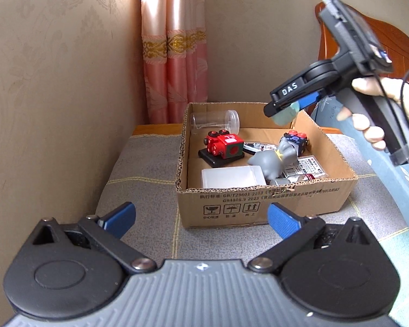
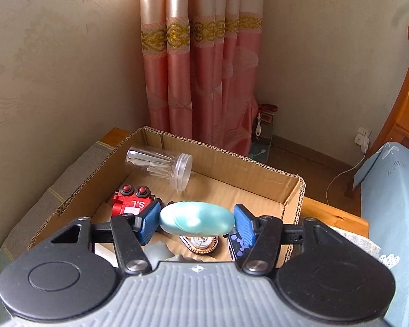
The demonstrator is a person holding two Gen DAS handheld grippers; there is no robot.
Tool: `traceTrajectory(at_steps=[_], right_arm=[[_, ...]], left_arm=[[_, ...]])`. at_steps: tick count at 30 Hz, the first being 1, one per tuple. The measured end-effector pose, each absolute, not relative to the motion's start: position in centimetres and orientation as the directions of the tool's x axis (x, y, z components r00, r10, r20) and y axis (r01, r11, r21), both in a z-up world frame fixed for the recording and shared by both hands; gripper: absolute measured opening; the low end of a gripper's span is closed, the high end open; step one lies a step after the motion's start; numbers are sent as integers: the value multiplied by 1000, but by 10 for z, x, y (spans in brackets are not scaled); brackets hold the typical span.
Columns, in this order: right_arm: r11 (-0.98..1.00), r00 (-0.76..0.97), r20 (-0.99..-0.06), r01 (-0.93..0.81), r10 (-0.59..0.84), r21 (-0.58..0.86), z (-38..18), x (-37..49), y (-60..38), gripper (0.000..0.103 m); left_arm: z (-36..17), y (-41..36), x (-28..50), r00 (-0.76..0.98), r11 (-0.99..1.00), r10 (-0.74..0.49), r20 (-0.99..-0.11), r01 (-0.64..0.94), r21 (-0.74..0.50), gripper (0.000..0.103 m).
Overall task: Organize rigid objects
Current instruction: 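Lower the mint-green case into the box and open the right tool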
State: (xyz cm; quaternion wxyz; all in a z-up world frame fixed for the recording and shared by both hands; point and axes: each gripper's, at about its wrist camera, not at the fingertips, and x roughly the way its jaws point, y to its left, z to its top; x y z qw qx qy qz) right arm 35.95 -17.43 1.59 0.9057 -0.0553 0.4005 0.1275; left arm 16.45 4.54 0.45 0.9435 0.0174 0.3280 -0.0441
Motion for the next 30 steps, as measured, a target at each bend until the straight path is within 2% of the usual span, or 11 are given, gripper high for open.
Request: traceTrajectory(at_steps=[8, 9, 10, 12, 17, 24, 30], right_arm=[[962, 608, -781, -271, 143, -34, -12, 378, -157, 66], [964, 623, -772, -261, 123, -57, -12, 377, -156, 78], [965, 633, -767, -252, 106, -75, -11, 376, -155, 93], [966, 661, -744, -245, 101, -86, -5, 370, -156, 103], [971, 683, -725, -224, 94, -84, 14, 356, -161, 103], [988, 645, -764, -134, 24, -83, 33, 317, -170, 103], [995, 653, -755, -28, -55, -96, 34, 237, -174, 103]], left_arm=[[3, 46, 152, 783, 996, -60, -620, 84, 10, 102], [3, 46, 151, 783, 997, -58, -620, 83, 11, 102], [3, 46, 151, 784, 997, -57, -618, 81, 12, 102], [4, 46, 150, 788, 997, -50, -613, 74, 13, 102], [6, 45, 149, 796, 998, -38, -605, 61, 18, 102], [18, 47, 146, 794, 998, -35, -606, 54, 12, 102], [28, 45, 158, 749, 999, 14, -663, 11, 33, 102]])
